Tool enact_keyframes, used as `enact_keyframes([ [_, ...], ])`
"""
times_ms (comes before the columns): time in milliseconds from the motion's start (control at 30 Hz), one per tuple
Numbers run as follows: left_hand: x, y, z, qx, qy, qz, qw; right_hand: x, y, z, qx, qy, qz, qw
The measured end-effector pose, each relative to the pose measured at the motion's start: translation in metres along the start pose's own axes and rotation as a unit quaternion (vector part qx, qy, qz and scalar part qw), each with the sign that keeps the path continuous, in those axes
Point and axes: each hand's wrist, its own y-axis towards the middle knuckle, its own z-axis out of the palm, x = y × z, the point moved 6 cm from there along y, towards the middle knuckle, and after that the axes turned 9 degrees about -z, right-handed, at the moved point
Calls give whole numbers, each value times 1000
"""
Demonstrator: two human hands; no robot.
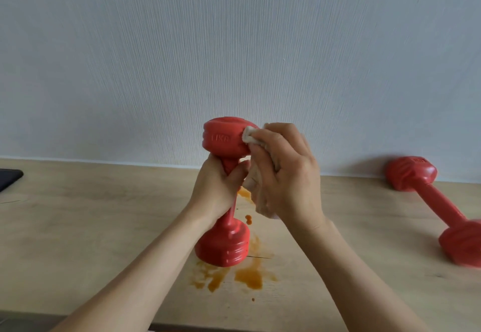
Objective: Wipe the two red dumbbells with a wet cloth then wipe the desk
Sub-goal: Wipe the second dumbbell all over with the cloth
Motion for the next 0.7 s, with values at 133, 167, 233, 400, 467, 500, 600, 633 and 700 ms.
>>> enact_keyframes([
  [133, 0, -1, 0, 10, -5, -8, 1000, -17, -3, -1, -9, 58, 60, 996],
  [167, 0, -1, -1, 11, -4, -10, 1000, -12, -2, -1, -8, 53, 47, 997],
  [233, -2, -1, -1, 6, 4, -7, 1000, 3, 1, -2, -2, 13, 4, 1000],
  [400, 0, -2, 0, 3, 11, -1, 1000, -3, -1, -4, -13, 49, 34, 998],
  [467, 2, -1, 1, 9, -2, -9, 1000, -13, -4, -4, -9, 54, 54, 997],
  [500, 1, -1, 1, 10, -9, -9, 1000, -14, -5, -5, -9, 44, 51, 998],
  [600, -1, -2, 0, 7, -30, -15, 999, 2, -5, -6, -15, -18, -12, 1000],
  [633, -3, -1, 0, 3, -28, -10, 1000, 11, -5, -4, -14, -46, -43, 998],
  [700, -6, -1, -3, -18, 3, 19, 1000, 27, -5, 2, -1, -99, -94, 991],
])
